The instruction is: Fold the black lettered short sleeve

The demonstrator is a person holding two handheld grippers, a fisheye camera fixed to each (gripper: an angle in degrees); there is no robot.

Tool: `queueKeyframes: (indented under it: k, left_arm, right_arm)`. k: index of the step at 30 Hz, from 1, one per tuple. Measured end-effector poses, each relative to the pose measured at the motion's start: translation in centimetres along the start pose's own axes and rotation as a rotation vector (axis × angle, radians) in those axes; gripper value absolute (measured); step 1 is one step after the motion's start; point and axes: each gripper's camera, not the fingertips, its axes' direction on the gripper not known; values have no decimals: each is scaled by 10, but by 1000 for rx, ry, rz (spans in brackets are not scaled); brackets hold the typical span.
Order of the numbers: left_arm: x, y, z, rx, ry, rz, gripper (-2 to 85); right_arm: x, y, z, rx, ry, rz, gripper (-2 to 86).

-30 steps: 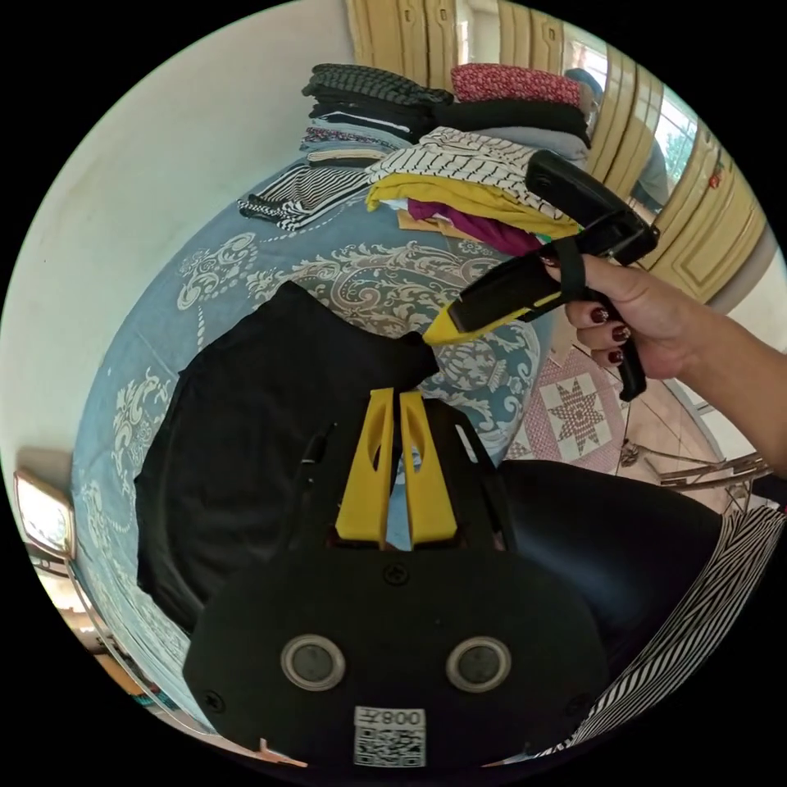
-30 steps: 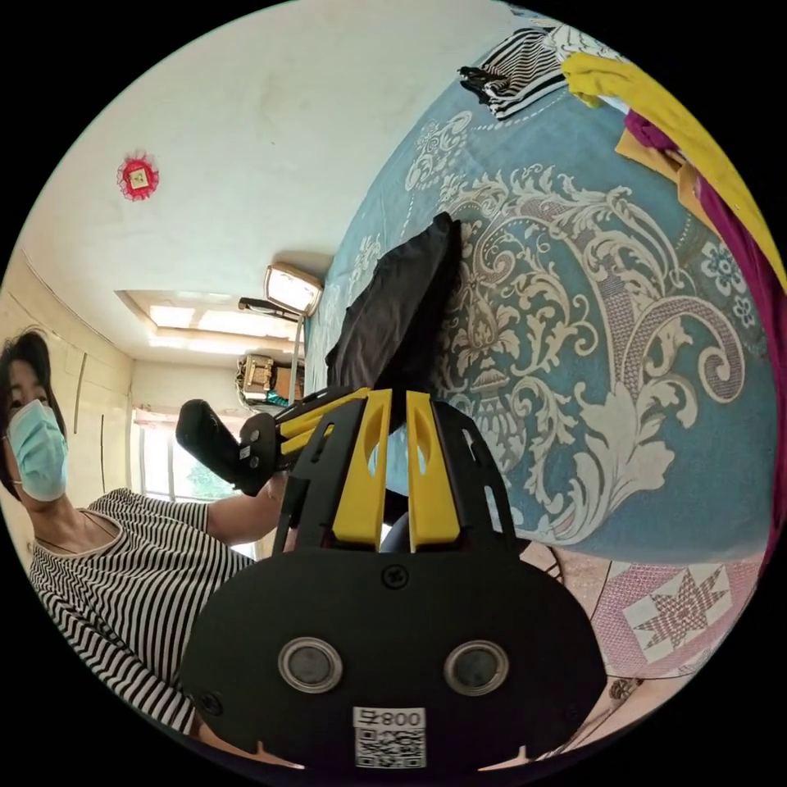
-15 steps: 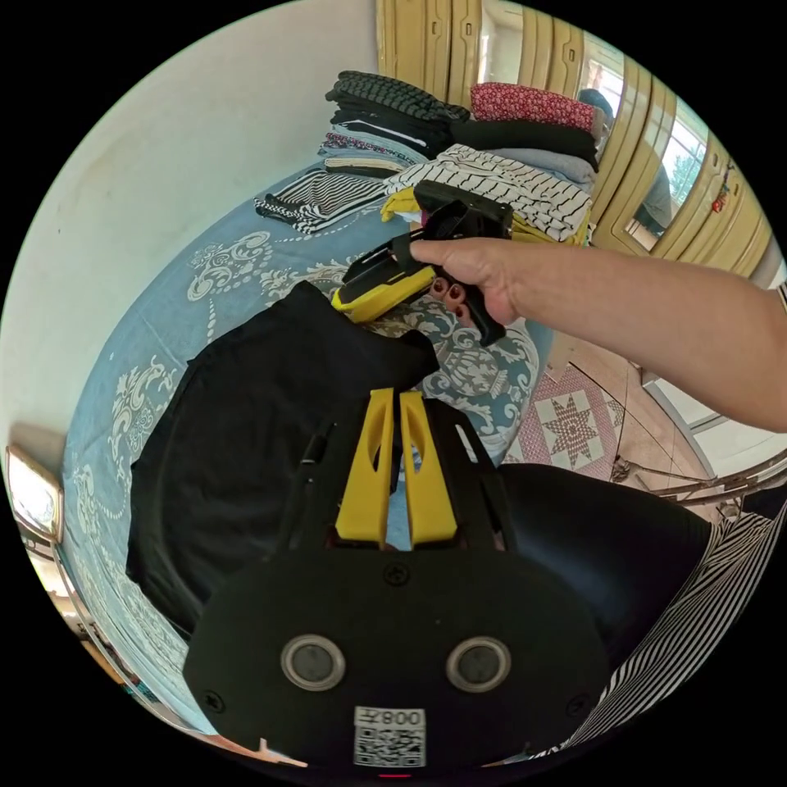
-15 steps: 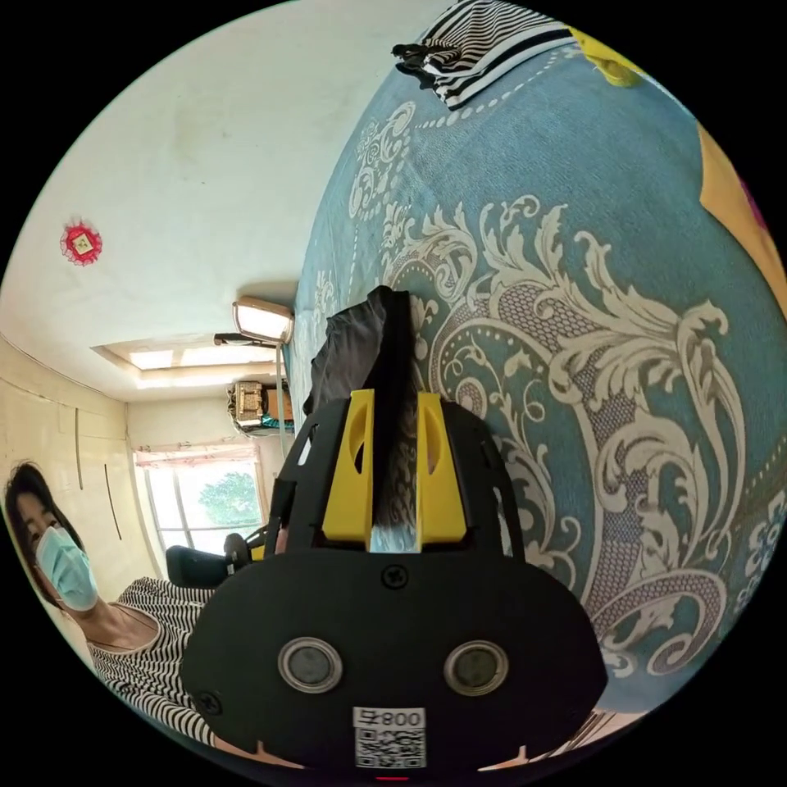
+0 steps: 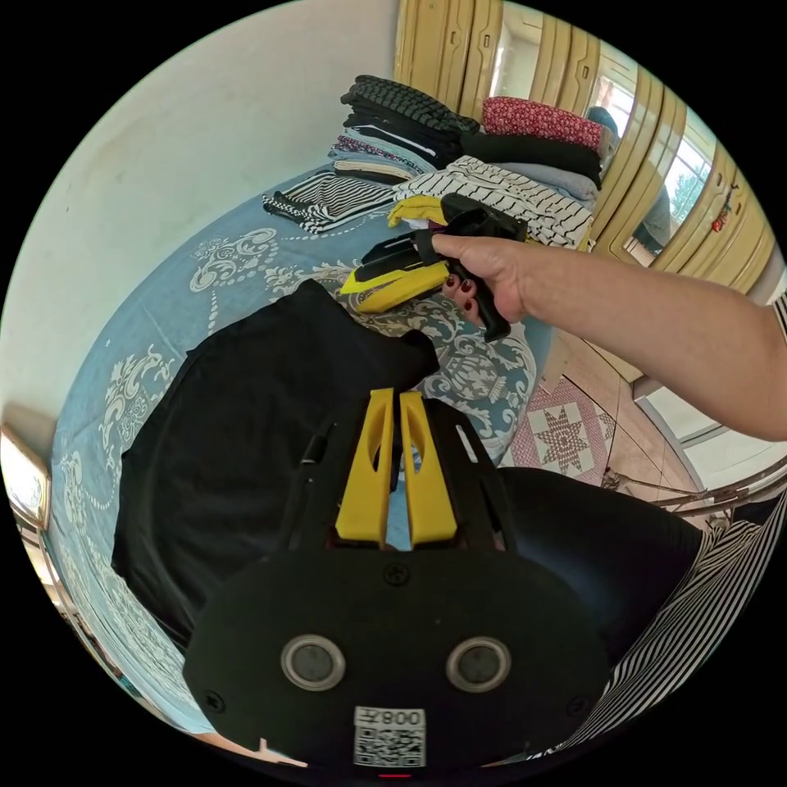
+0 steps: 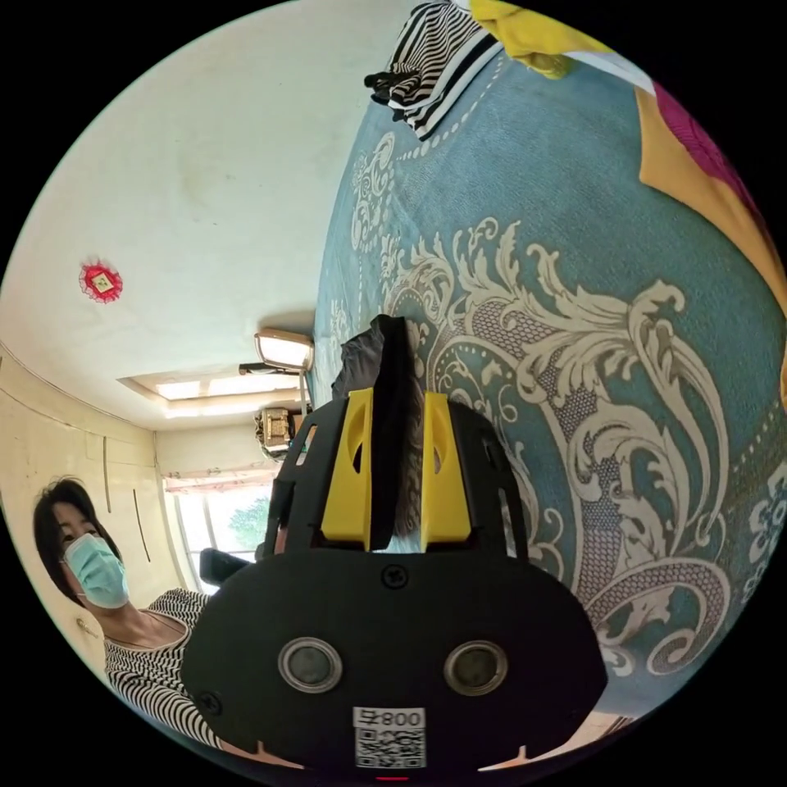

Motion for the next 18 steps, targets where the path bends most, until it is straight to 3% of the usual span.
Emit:
queueKeyframes:
  k: [18]
  left_arm:
    - [-25,65,68,15,16,-10,12]
  right_arm:
    - [-132,-55,44,-54,47,-8,53]
